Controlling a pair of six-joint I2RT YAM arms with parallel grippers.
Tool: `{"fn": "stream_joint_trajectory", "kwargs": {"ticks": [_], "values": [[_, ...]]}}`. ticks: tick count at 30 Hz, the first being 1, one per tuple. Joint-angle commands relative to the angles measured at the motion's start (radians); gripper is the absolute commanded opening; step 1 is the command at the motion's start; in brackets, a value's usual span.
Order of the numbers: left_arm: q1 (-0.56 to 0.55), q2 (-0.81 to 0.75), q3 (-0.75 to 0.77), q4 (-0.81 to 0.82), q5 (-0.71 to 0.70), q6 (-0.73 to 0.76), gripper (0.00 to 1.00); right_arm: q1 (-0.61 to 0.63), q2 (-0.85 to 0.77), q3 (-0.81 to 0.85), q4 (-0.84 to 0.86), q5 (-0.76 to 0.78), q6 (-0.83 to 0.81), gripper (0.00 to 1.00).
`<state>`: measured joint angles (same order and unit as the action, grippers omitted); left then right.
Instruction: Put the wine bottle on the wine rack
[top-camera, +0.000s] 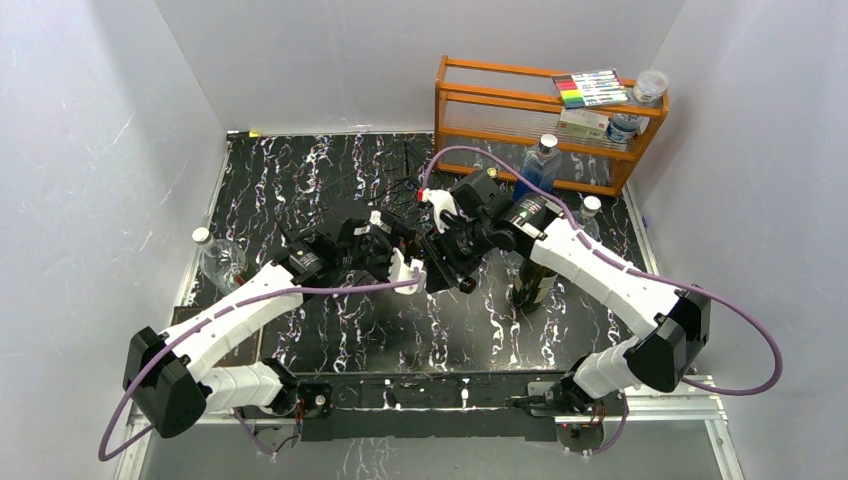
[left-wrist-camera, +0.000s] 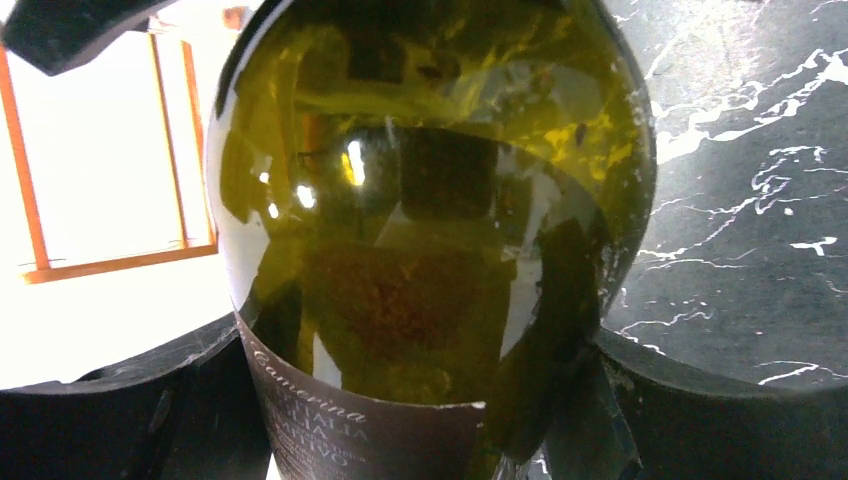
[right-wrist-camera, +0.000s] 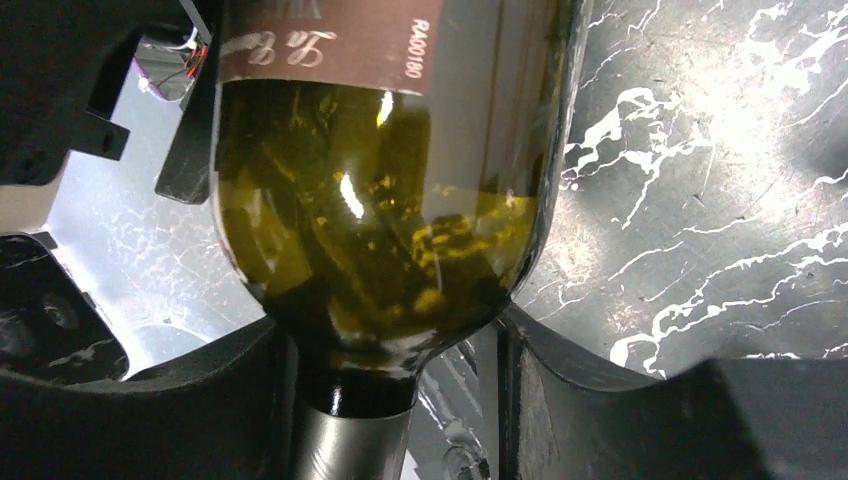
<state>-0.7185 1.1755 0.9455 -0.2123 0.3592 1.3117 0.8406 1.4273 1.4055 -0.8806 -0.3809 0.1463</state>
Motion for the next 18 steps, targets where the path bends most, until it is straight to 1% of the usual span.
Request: {"fn": "stream_joint_trajectory", "kwargs": {"ticks": [1,3,5,7,8,9,11,13,14,16,18], "values": [[-0.003,-0.008,0.095,0.082,0.031,-0.094,0.0,0.014,-0.018,-0.024,0.075,0.05,0.021,0.55],[-0.004,-0.011,0.09,0.087,0.038,-0.101,0.0,0.015,-0.026,-0.04,0.093,0.063,0.03,0.44],[-0.004,-0.014,0.077,0.105,0.038,-0.103,0.0,0.014,-0.03,-0.048,0.102,0.072,0.034,0.3],[-0.004,-0.012,0.077,0.106,0.036,-0.122,0.0,0.015,-0.034,-0.054,0.108,0.081,0.036,0.14],[-0.003,-0.01,0.08,0.106,0.035,-0.135,0.02,0.014,-0.036,-0.057,0.111,0.092,0.037,0.06],[-0.003,-0.009,0.081,0.107,0.035,-0.149,0.06,0.015,-0.039,-0.059,0.114,0.1,0.04,0.0],[-0.004,-0.01,0.079,0.113,0.03,-0.18,0.18,0.015,-0.047,-0.064,0.119,0.11,0.041,0.0],[-0.004,-0.016,0.069,0.128,0.016,-0.207,0.25,0.015,-0.06,-0.066,0.127,0.122,0.042,0.0],[-0.004,-0.019,0.062,0.135,0.01,-0.217,0.26,0.015,-0.068,-0.071,0.135,0.124,0.043,0.0],[-0.003,-0.026,0.049,0.136,0.002,-0.222,0.25,0.015,-0.086,-0.083,0.151,0.124,0.048,0.0],[-0.004,-0.031,0.039,0.13,-0.001,-0.221,0.18,0.015,-0.098,-0.089,0.159,0.113,0.048,0.0]]}}
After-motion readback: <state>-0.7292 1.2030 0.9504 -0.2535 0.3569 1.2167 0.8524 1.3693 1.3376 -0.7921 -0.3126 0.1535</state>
